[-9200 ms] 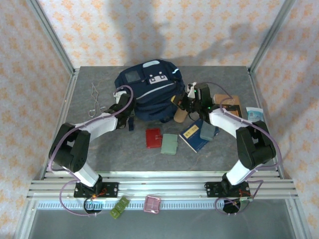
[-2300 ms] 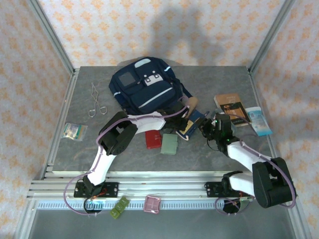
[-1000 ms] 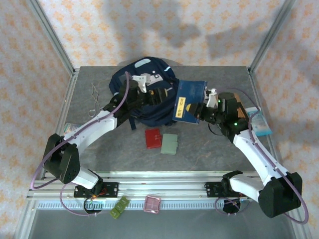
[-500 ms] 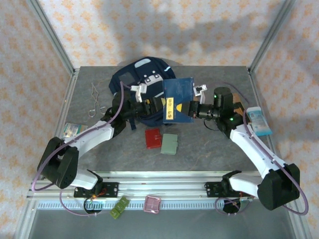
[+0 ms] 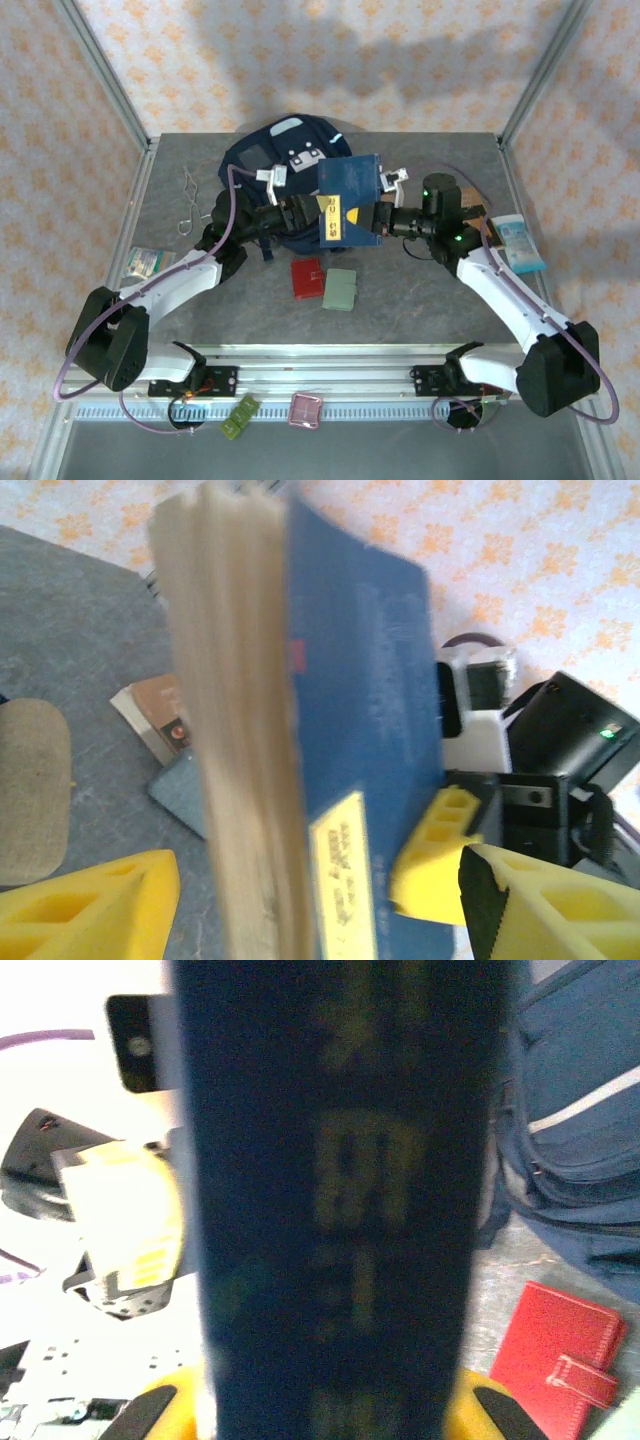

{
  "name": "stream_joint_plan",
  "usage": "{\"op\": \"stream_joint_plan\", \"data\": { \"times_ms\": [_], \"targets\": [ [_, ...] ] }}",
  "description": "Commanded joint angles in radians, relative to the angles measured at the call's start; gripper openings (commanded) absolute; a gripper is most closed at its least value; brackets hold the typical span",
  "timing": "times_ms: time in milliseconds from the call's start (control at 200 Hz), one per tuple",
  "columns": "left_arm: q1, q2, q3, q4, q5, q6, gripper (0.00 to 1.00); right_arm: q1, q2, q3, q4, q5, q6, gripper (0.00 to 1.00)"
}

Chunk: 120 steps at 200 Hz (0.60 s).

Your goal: Pack books, pencil case, and school supplies into a backpack

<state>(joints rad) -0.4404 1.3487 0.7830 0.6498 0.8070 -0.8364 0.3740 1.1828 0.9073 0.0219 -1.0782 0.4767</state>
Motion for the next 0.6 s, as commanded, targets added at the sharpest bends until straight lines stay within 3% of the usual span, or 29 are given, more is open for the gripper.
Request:
{"op": "stream_joint_plan", "data": {
  "times_ms": [0,205,280,375,490,540,596],
  "targets": [
    [0.002,0.022,0.027,-0.012,0.001,0.034,0.74,0.011,-0.014,0.036,0.113,-0.114,0.009,0.0],
    [0.002,0.049,0.026,0.227,0.136,-0.084,0.74,0.019,0.025,0.035,0.075,-0.172,-0.024,0.0],
    [0.003,0.067,0.019,0.341,0.183,-0.162,0.69,0.02,0.045,0.049,0.034,-0.167,-0.048,0.0],
    [0.005,0.079,0.011,0.395,0.206,-0.204,0.51,0.02,0.063,0.067,-0.018,-0.165,-0.08,0.0],
    [0.006,0.101,-0.004,0.481,0.224,-0.271,0.13,0.019,0.068,0.068,-0.013,-0.168,-0.074,0.0],
    [0.009,0.112,-0.009,0.506,0.22,-0.294,0.0,0.019,0.066,0.072,-0.013,-0.163,-0.068,0.08],
    [0.014,0.119,-0.02,0.526,0.193,-0.316,0.0,0.019,0.061,0.076,0.001,-0.157,-0.052,0.21]
  ]
}}
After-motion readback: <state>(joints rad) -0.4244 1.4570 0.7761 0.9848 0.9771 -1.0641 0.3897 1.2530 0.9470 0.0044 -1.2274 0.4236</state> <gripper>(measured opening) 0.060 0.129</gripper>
